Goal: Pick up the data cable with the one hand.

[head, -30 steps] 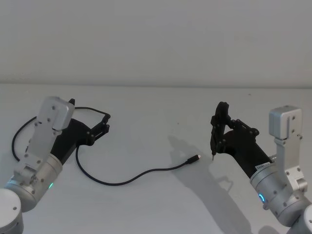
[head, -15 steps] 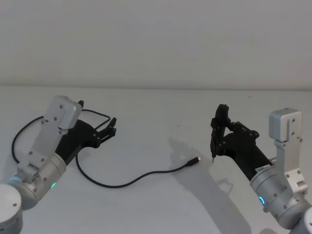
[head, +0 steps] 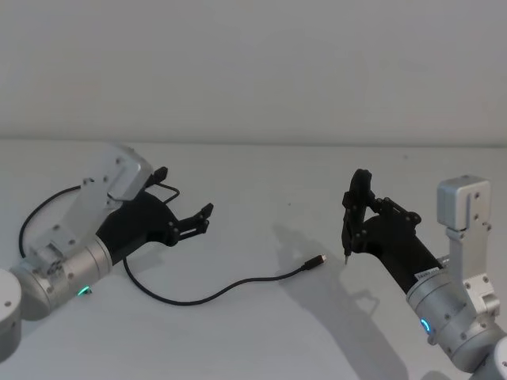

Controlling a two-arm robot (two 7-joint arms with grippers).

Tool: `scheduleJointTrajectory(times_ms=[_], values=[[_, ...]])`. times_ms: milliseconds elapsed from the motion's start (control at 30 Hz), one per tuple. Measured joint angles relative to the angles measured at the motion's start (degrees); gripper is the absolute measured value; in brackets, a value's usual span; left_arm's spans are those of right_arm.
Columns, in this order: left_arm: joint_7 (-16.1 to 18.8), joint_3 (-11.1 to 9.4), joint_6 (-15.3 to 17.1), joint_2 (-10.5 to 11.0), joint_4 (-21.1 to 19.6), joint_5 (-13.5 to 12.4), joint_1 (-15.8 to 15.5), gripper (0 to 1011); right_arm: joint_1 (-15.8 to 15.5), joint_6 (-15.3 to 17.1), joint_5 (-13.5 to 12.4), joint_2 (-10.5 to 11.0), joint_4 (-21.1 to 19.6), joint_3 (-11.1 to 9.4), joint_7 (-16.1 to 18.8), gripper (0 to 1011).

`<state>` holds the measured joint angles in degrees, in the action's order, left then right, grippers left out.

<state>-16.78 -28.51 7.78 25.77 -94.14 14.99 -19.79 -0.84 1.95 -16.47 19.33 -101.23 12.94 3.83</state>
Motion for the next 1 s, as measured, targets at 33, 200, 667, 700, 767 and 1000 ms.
scheduleJointTrajectory(times_ms=[33, 200, 667, 700, 767, 1000], values=[[-0.64, -0.08, 0.21, 0.21, 0.00, 0.22, -0.27, 1000, 0.00, 0.00, 0.00, 0.00, 0.00, 0.00, 0.00, 275], [-5.12, -0.68, 1.70, 1.40, 0.10, 1.32, -1.97, 1000, 0.00, 0.00, 0.00, 0.00, 0.00, 0.00, 0.00, 274], [-19.85, -4.33, 6.94, 4.33, 3.82, 4.52, -9.13, 1000, 0.00, 0.00, 0.00, 0.00, 0.00, 0.00, 0.00, 275], [-20.45, -4.62, 7.17, 4.42, 4.21, 4.59, -9.64, 1000, 0.00, 0.00, 0.00, 0.00, 0.00, 0.00, 0.00, 275], [-22.01, -5.28, 7.81, 4.56, 5.16, 4.79, -10.66, 1000, 0.00, 0.00, 0.00, 0.00, 0.00, 0.00, 0.00, 275], [-25.01, -6.97, 9.12, 4.45, 8.07, 4.98, -13.22, 999, 0.00, 0.00, 0.00, 0.00, 0.00, 0.00, 0.00, 274]])
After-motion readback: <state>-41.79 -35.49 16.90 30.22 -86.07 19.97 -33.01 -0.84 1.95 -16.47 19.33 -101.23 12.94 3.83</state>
